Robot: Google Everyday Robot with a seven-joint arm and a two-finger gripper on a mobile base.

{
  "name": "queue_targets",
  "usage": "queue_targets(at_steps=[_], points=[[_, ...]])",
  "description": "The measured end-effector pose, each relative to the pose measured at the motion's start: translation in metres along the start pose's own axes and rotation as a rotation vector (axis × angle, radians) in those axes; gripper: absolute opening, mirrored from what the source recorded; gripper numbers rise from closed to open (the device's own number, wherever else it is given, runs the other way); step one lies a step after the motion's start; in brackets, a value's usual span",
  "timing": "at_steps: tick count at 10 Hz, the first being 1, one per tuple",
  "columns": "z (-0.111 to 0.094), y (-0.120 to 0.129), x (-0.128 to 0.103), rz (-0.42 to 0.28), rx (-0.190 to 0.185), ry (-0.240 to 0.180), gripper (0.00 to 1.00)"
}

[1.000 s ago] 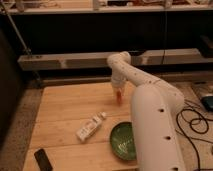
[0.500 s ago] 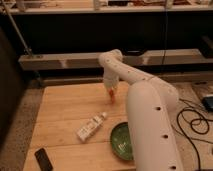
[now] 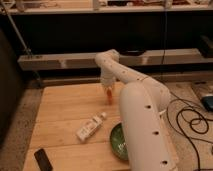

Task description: Drag the pepper across the table

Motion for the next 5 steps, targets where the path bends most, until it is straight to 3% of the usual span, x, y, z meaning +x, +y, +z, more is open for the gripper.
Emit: queue_targets(at_steps=[5], points=[[0.01,-0.018,0.007,-0.042,0.0,-0.025,0.0]])
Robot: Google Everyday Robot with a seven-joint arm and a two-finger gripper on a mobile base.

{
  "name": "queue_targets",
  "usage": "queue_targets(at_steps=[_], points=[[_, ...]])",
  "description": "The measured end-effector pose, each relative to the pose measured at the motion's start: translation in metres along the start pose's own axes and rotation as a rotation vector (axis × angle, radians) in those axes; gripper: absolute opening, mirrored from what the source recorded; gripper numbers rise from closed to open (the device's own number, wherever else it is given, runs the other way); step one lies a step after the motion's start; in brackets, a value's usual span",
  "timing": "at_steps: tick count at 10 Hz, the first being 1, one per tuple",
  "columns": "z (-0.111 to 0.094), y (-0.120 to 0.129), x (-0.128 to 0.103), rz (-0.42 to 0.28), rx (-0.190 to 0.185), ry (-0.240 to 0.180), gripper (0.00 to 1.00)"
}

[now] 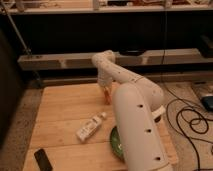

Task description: Drag the pepper across the table

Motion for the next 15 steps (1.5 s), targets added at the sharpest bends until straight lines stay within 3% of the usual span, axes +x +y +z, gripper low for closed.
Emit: queue_targets(at_steps=[4,7,15], points=[[0.006,-0.023,-0.001,-0.062,0.009,-0.019,0.0],[0.009,-0.054,-0.009,-0.138,0.009,-0.031,0.0],[0.018,-0.087,-0.017,-0.23,0.02,-0.067,0.0]])
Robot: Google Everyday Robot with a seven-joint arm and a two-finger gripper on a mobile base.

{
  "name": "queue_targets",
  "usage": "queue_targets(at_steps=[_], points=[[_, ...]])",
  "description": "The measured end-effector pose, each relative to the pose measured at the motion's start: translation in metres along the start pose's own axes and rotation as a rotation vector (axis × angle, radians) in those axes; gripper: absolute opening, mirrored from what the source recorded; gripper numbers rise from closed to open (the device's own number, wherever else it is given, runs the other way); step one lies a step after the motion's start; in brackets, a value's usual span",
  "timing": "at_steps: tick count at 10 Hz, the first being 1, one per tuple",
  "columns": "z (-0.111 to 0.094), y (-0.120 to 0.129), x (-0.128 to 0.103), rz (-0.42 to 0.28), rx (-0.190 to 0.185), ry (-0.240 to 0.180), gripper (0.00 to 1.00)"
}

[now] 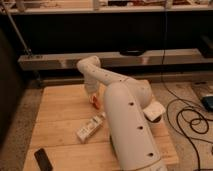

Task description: Drag the pepper across the table

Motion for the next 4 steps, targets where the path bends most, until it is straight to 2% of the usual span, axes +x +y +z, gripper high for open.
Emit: queue_targets(at_steps=[4], points=[[-0.001,-0.017,-0.003,-0.045,0.008,-0.007,0.0]])
